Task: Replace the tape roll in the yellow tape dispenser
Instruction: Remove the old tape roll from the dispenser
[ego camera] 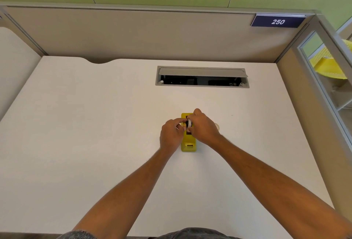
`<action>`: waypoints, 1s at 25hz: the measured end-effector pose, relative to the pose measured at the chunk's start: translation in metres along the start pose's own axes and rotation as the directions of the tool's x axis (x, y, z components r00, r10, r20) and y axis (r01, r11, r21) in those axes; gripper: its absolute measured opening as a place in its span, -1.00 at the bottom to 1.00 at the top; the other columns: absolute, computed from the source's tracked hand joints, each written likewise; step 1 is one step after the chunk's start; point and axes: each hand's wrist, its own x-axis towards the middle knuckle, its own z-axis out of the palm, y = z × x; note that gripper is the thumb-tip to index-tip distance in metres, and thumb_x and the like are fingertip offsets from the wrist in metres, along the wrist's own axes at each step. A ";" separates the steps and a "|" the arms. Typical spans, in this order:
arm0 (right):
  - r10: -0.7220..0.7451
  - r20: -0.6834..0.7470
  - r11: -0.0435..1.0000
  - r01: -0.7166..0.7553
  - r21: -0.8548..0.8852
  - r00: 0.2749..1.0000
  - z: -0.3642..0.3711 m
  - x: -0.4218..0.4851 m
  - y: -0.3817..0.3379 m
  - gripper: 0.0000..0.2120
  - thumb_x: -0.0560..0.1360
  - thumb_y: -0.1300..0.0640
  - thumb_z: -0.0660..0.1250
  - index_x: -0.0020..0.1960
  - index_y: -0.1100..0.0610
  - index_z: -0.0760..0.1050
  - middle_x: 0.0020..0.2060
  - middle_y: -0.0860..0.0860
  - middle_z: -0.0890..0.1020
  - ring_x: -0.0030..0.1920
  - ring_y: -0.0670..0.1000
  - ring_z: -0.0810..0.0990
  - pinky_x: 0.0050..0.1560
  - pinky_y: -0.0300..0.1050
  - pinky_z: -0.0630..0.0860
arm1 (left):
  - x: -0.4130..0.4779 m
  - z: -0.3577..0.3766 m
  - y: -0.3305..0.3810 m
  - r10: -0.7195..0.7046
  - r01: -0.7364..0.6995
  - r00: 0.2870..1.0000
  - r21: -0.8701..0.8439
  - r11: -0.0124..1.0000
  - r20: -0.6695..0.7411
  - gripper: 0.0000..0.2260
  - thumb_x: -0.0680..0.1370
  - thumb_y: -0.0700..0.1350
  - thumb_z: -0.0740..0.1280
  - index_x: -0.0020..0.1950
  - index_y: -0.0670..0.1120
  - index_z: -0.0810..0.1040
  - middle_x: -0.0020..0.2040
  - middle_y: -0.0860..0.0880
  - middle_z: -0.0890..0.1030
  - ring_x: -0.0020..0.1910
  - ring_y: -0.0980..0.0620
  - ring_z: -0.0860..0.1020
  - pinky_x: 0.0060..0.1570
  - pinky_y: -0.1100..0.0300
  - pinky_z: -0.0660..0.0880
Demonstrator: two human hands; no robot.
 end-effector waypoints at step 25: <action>-0.018 -0.172 0.878 0.098 0.469 0.985 -0.038 -0.066 -0.017 -0.57 0.53 0.33 0.51 0.37 0.12 0.66 0.10 0.04 0.55 0.12 0.04 0.60 0.07 -0.04 0.63 | -0.040 -0.032 0.004 -0.039 0.365 0.913 -0.772 0.521 0.406 -0.68 0.62 -0.07 0.52 0.28 -0.25 0.72 0.12 -0.24 0.78 0.07 -0.07 0.78 0.23 0.03 0.72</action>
